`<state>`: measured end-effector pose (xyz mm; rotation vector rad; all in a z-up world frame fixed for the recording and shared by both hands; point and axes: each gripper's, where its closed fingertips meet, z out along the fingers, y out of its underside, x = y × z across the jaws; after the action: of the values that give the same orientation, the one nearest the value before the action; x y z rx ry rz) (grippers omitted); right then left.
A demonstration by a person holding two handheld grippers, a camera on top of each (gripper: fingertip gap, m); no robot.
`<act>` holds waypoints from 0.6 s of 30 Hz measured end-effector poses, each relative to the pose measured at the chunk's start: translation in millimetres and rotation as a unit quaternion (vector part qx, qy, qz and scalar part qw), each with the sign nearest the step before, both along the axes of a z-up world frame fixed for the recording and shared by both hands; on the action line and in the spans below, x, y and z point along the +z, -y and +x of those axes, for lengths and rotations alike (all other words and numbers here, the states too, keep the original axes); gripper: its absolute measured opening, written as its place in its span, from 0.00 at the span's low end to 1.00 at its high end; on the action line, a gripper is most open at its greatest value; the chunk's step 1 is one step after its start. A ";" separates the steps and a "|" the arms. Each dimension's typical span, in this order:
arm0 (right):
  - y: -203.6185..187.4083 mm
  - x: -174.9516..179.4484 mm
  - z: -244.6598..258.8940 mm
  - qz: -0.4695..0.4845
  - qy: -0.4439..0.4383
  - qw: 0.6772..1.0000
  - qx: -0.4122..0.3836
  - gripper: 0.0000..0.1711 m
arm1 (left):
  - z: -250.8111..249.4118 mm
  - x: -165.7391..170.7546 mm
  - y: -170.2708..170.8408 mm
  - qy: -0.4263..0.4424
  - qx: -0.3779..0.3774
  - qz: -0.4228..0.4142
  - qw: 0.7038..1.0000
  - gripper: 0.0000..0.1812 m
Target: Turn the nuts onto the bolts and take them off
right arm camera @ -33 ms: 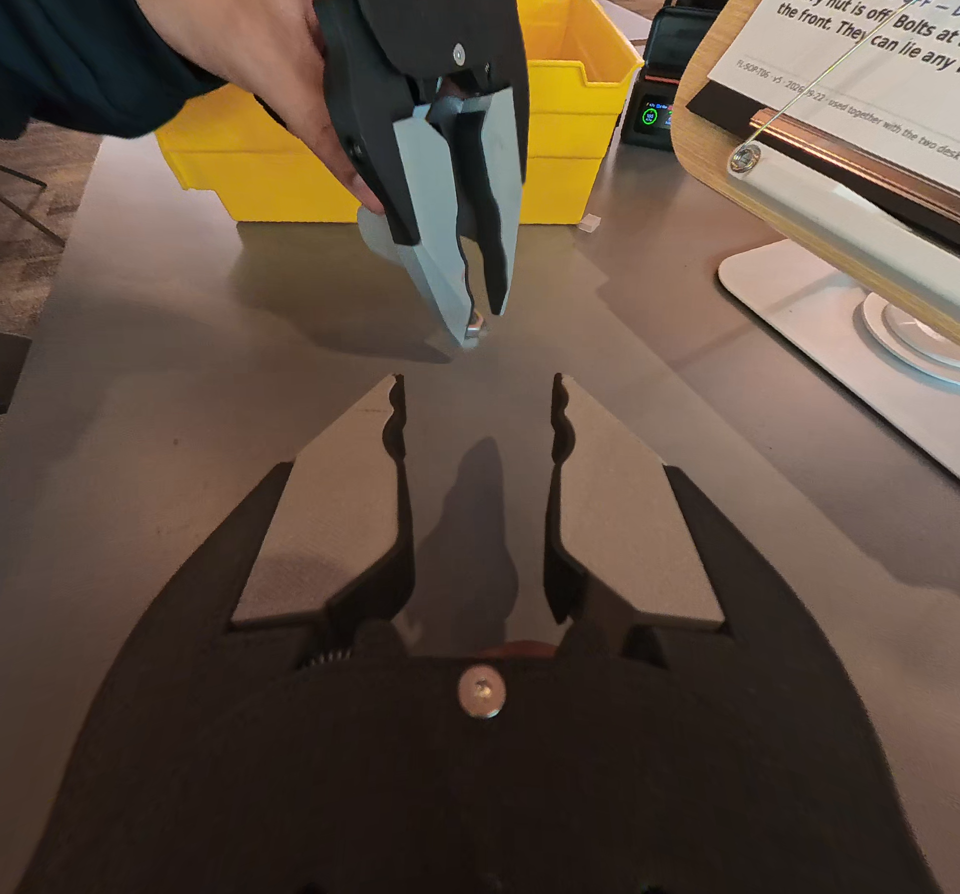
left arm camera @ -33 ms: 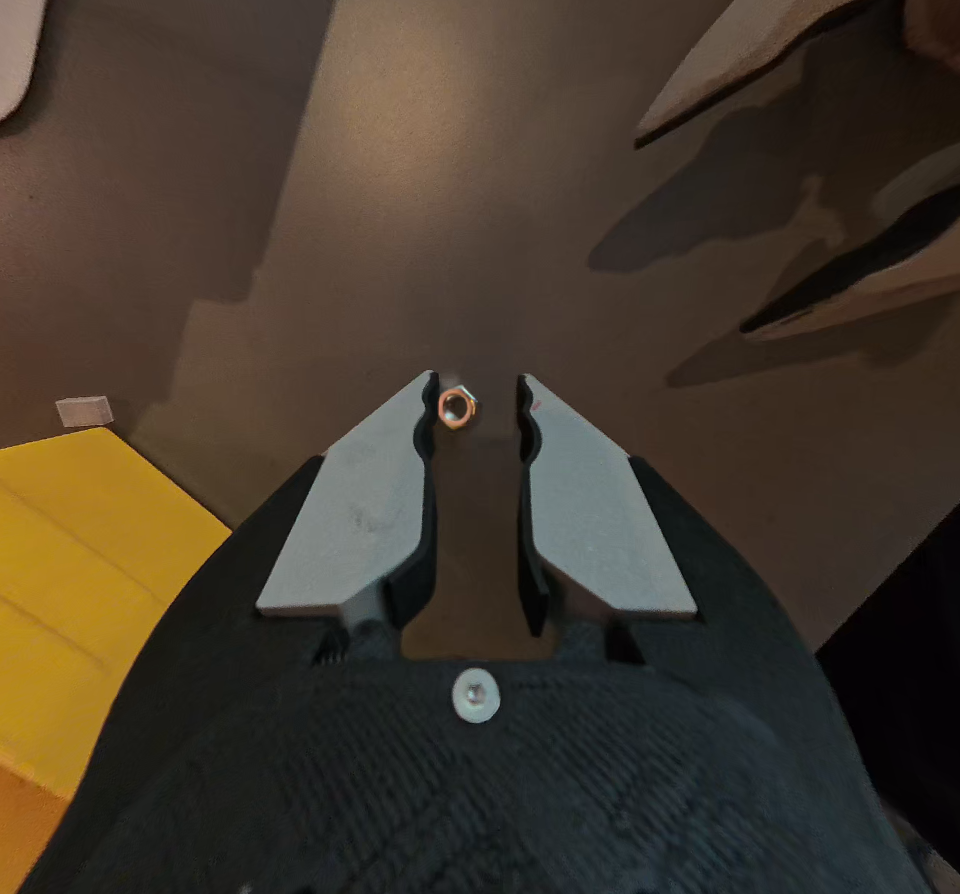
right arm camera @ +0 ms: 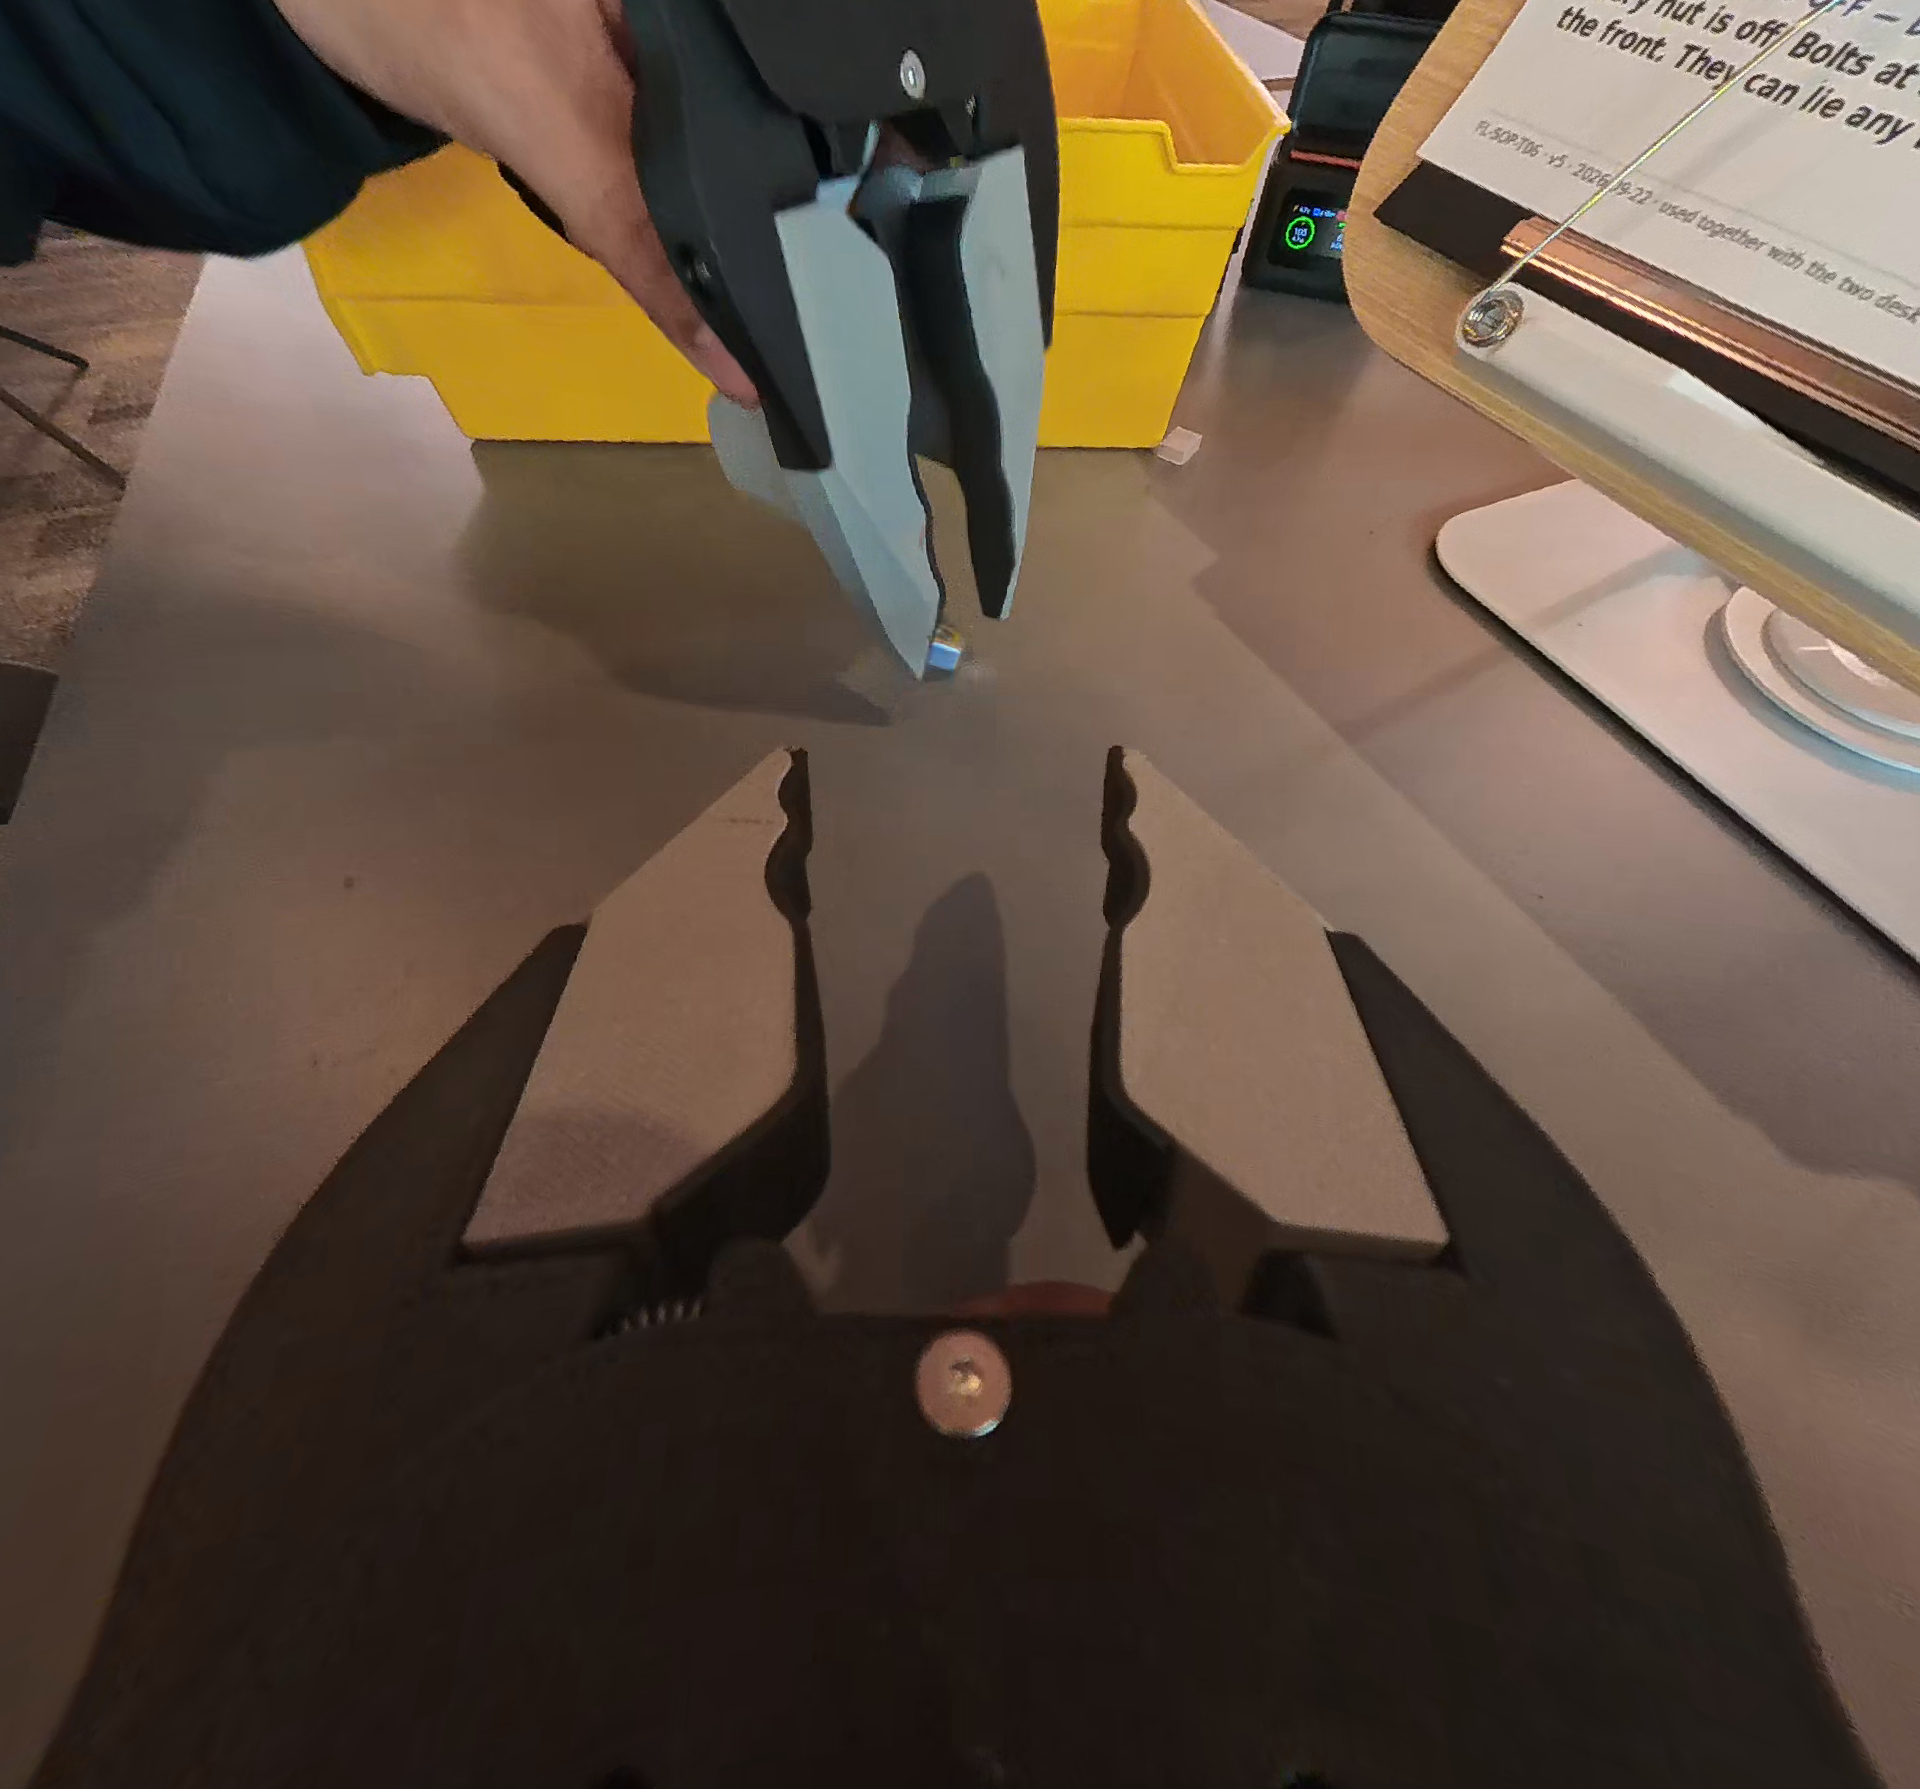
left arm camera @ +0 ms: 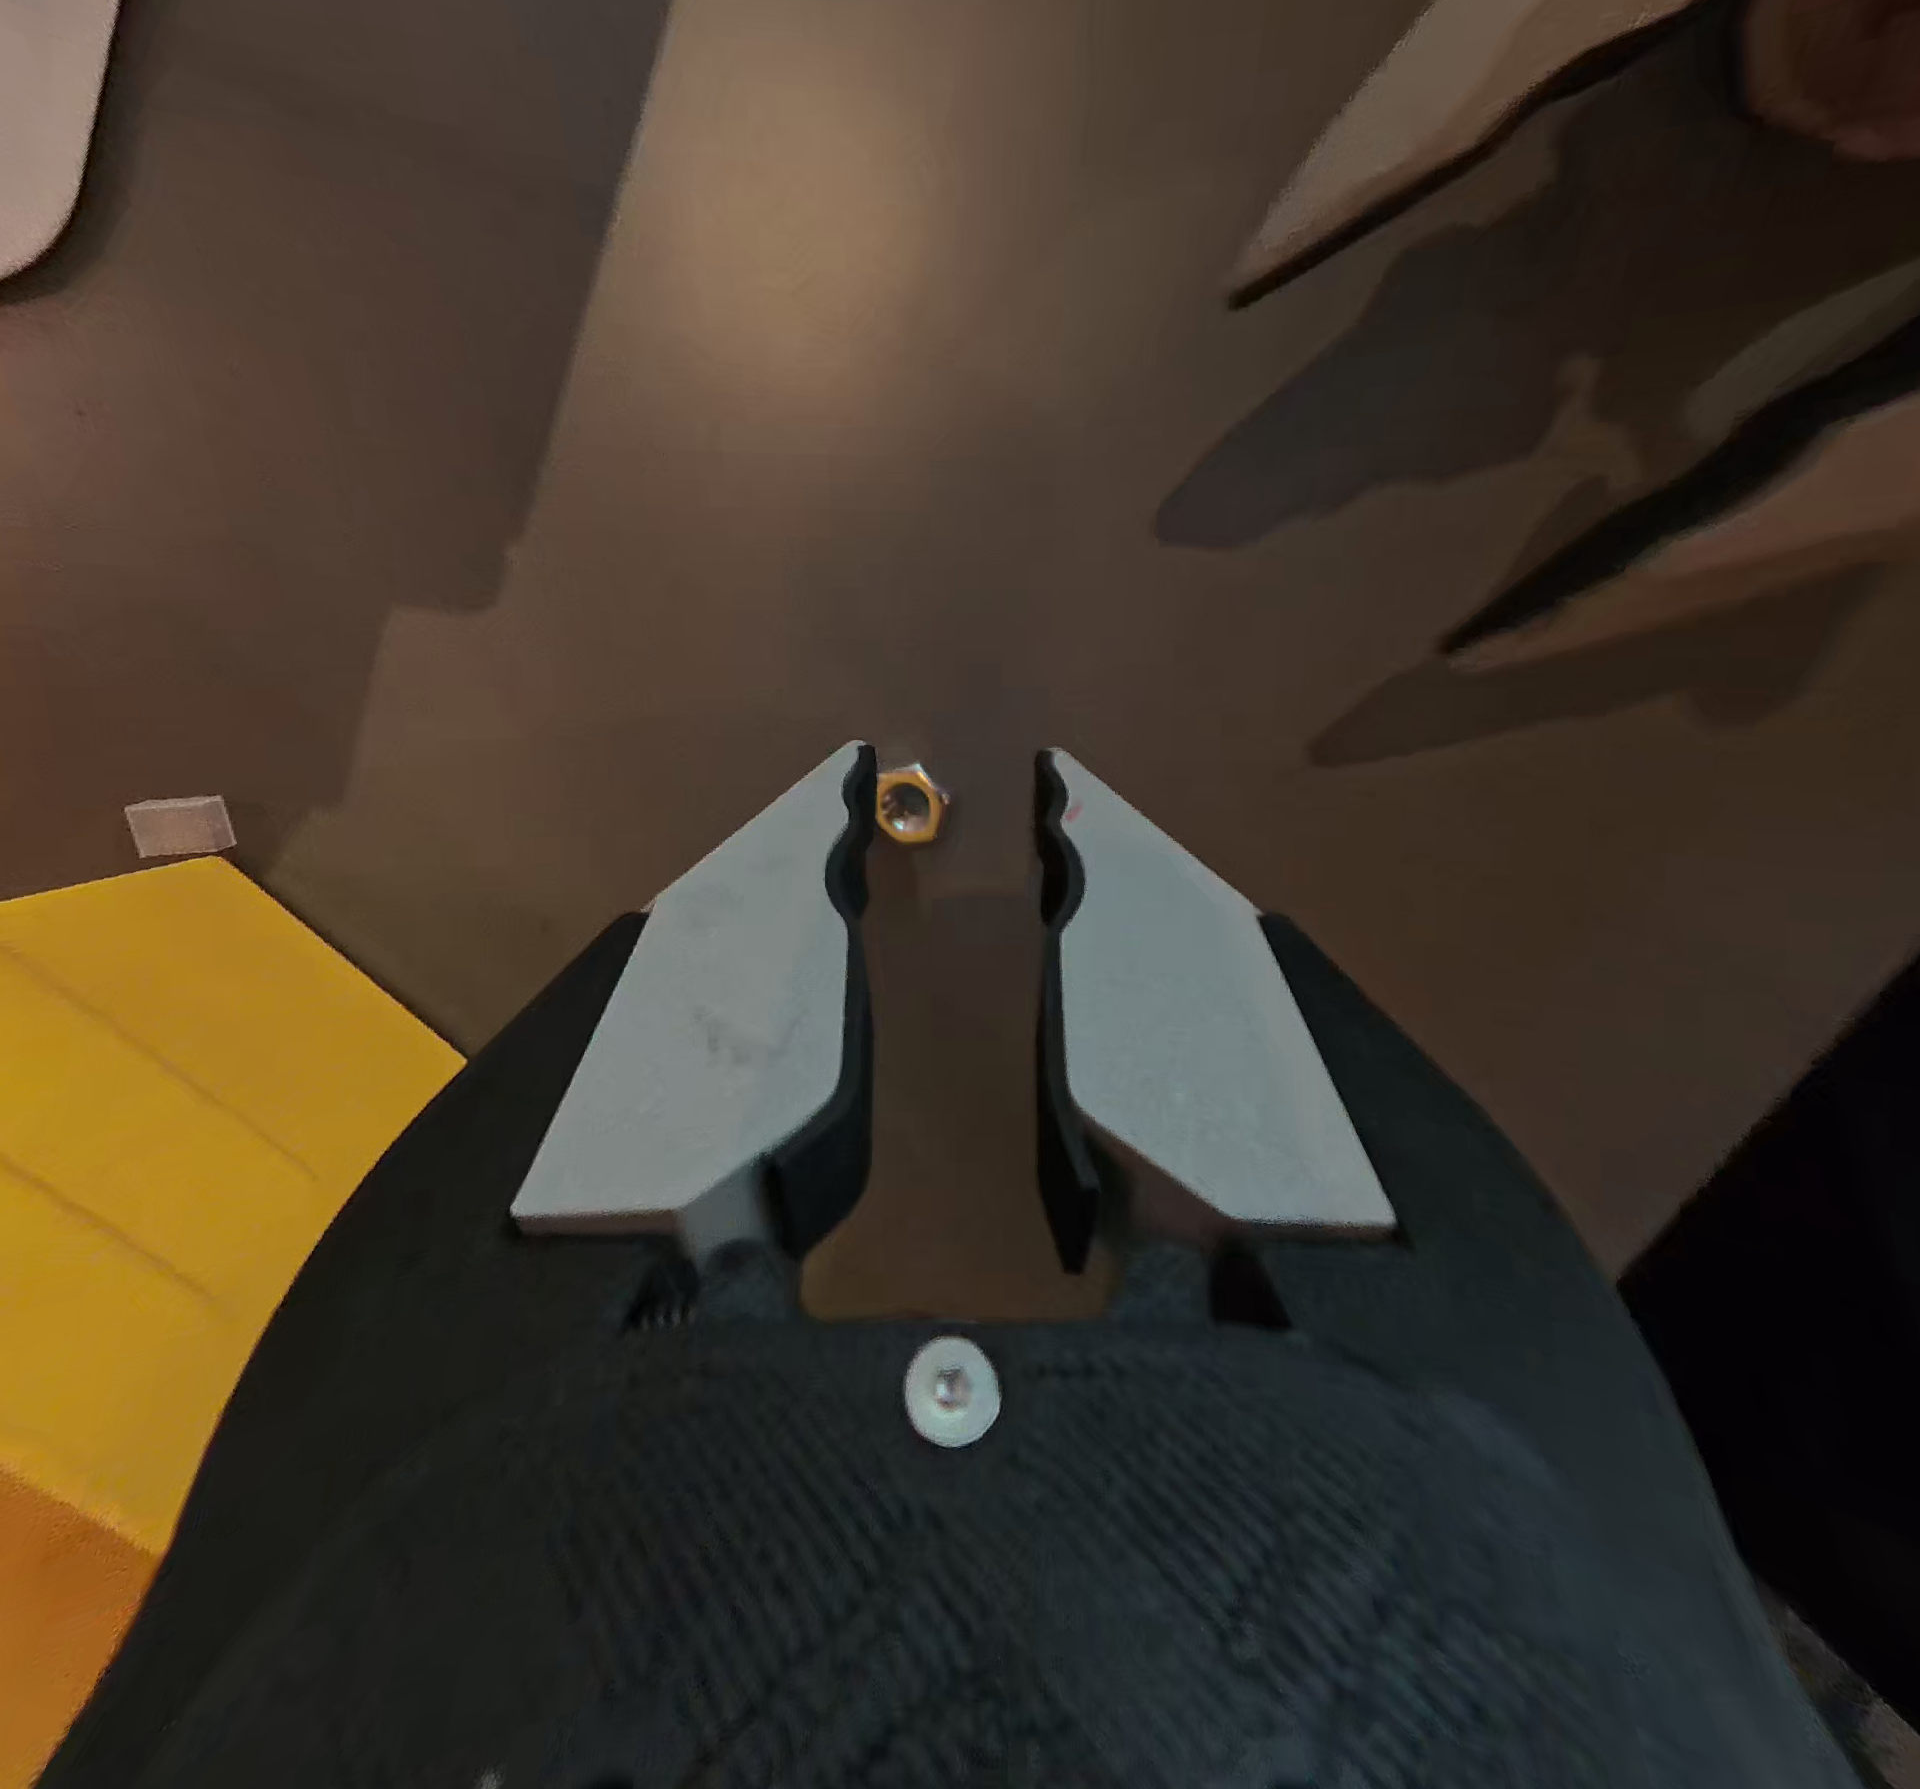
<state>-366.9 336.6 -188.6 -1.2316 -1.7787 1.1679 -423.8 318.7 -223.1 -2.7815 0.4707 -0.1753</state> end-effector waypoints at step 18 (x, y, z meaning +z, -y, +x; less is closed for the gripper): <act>-1.6 -0.1 -0.6 -0.005 0.001 1.000 -0.008 0.31 | -229.4 28.4 72.0 -0.062 0.262 -0.099 0.958 0.32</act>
<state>-367.6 338.2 -188.7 -1.2514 -1.7621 1.1684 -653.2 246.7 -194.7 -3.0065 -0.2820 0.0803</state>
